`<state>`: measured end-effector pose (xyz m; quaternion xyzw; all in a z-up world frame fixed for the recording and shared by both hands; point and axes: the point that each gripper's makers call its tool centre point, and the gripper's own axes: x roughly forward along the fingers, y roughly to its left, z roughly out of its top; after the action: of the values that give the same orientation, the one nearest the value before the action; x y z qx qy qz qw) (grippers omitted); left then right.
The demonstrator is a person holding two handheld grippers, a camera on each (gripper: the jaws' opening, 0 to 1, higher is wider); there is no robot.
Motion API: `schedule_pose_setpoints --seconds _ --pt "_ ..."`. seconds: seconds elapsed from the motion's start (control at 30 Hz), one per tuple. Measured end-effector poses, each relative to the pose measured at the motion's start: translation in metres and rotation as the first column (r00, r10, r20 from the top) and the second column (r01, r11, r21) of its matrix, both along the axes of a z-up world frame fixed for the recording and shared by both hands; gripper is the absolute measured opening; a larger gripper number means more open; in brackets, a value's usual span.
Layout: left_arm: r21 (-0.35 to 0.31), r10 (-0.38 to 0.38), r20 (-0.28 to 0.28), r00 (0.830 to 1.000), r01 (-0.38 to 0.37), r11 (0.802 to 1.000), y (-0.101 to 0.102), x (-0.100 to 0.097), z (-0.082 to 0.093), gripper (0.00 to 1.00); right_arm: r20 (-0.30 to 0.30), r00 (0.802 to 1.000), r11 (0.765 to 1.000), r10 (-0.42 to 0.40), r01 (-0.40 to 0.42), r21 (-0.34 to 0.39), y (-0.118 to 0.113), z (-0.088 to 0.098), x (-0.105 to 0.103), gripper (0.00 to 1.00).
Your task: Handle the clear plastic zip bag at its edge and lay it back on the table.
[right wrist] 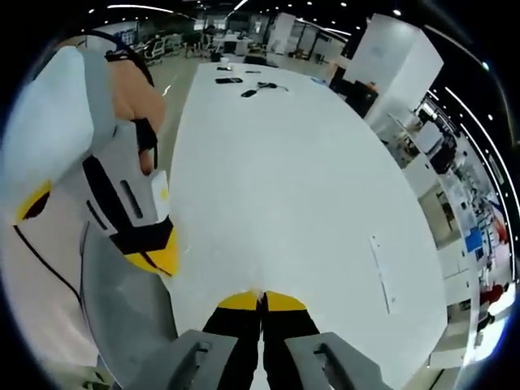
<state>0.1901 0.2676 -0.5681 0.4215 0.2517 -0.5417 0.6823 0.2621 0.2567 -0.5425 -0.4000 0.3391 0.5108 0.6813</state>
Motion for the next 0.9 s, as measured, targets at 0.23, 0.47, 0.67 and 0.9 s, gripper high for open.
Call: schedule_pose_setpoints --seconds 0.23,0.47,0.67,0.9 --pt "-0.054 0.030 -0.002 1.000 -0.030 0.998 -0.002 0.004 0.005 0.04 0.011 1.000 1.000 0.013 -0.013 -0.009 0.001 0.003 0.000 0.00" --pt "-0.085 0.052 0.008 0.999 -0.051 0.995 -0.002 0.008 0.009 0.12 0.023 1.000 1.000 0.020 -0.020 -0.016 0.001 0.004 0.001 0.00" --pt "-0.114 0.070 0.024 0.997 -0.067 0.991 -0.003 0.012 0.018 0.17 0.029 0.999 1.000 0.021 -0.020 -0.022 0.000 0.006 0.001 0.00" --pt "-0.152 0.095 0.038 0.995 -0.088 0.984 -0.002 0.015 0.029 0.20 0.035 0.999 0.999 0.021 -0.020 -0.026 -0.001 0.007 0.005 0.00"
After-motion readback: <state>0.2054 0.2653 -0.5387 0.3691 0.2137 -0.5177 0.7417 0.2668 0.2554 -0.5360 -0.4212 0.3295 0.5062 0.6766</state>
